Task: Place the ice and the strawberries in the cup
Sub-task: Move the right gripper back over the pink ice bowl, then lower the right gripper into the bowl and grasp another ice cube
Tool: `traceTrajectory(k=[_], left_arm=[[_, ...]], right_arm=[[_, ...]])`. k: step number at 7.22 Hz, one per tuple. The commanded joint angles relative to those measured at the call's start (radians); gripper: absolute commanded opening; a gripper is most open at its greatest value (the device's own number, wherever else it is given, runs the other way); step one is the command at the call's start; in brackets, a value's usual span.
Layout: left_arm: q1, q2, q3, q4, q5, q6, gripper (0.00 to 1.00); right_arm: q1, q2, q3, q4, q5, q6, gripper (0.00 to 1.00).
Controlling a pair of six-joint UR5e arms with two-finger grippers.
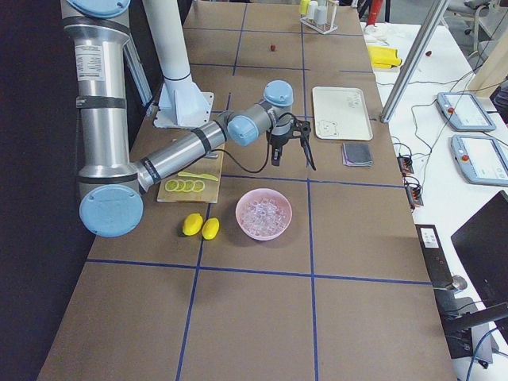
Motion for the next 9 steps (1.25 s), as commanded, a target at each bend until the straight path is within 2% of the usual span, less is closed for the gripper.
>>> traceTrajectory(k=[1, 2, 5, 9], left_arm=[[0.0, 0.001, 0.0, 0.0, 0.002, 0.0, 1.0], [0.0, 0.001, 0.0, 0.0, 0.003, 0.0, 1.0], [0.001, 0.0, 0.0, 0.0, 0.002, 0.0, 1.0], [0.0, 0.0, -0.002, 0.0, 0.002, 0.0, 1.0]], right_arm=[[0.051, -0.066, -0.077, -0.002, 0.023, -0.164, 0.63], [0.051, -0.064, -0.121, 0.0, 0.064, -0.164, 0.65], [0.047, -0.049, -0.18, 0.003, 0.068, -0.16, 0.68], [0.03, -0.049, -0.203, 0.001, 0.071, -0.155, 0.7]])
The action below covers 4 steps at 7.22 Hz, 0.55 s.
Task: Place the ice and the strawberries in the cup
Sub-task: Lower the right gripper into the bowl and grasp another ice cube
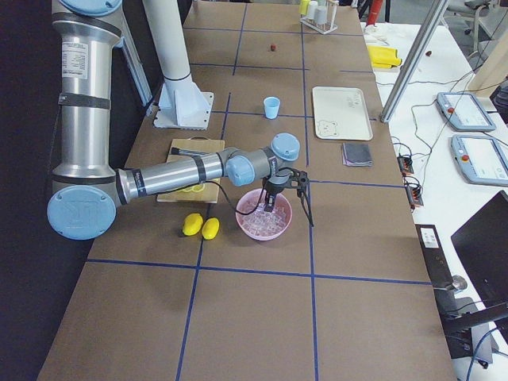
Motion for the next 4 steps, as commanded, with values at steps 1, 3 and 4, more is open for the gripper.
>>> traceTrajectory(k=[1, 3, 4], left_arm=[[-0.001, -0.001, -0.001, 0.0, 0.0, 0.0, 1.0], [-0.001, 0.001, 0.0, 0.001, 0.0, 0.0, 1.0], [-0.001, 0.001, 0.0, 0.0, 0.002, 0.0, 1.0]], right_arm=[[-0.019, 0.0, -0.009, 0.0, 0.005, 0.001, 0.71], [-0.046, 0.0, -0.011, 0.0, 0.005, 0.005, 0.72], [-0.051, 0.0, -0.011, 0.0, 0.005, 0.003, 0.71]])
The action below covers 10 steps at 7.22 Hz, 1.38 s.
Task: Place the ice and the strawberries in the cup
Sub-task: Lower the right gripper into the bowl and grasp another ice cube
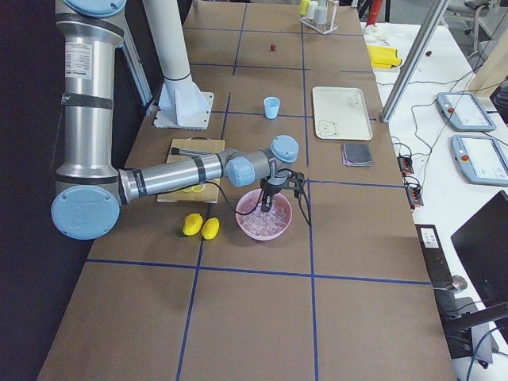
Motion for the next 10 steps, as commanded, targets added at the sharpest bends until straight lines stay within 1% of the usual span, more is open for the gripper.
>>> traceTrajectory(k=[1, 4, 7, 10], left_arm=[[0.0, 0.0, 0.002, -0.001, 0.001, 0.0, 1.0], [0.002, 0.0, 0.0, -0.001, 0.0, 0.0, 1.0], [0.0, 0.0, 0.0, 0.001, 0.0, 0.0, 1.0], [0.0, 0.005, -0.003, 0.001, -0.003, 0.0, 1.0]], right_arm=[[-0.013, 0.0, -0.004, 0.0, 0.0, 0.0, 0.71], [-0.013, -0.002, -0.021, 0.0, -0.001, 0.0, 0.68], [-0.013, -0.008, -0.028, 0.0, -0.001, 0.0, 0.61], [-0.013, -0.012, -0.028, 0.0, 0.003, 0.0, 0.58]])
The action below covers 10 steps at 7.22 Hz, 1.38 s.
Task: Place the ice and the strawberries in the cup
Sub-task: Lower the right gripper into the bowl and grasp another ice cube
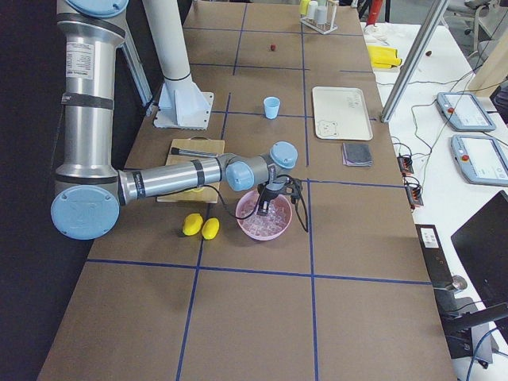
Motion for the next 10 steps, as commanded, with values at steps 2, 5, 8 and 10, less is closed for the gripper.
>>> traceTrajectory(k=[2, 5, 8, 10], left_arm=[[0.0, 0.002, -0.001, 0.0, -0.001, 0.0, 1.0], [0.0, 0.002, -0.001, 0.0, -0.029, 0.0, 1.0], [0.0, 0.002, -0.001, 0.0, -0.03, 0.0, 1.0], [0.0, 0.002, -0.001, 0.0, -0.03, 0.0, 1.0]], right_arm=[[0.0, -0.001, 0.0, 0.0, 0.004, 0.002, 0.23], [0.004, -0.004, 0.034, 0.002, 0.007, 0.0, 0.0], [0.013, 0.008, 0.242, -0.018, 0.025, 0.126, 0.0], [-0.032, 0.209, 0.261, -0.018, 0.025, 0.425, 0.0]])
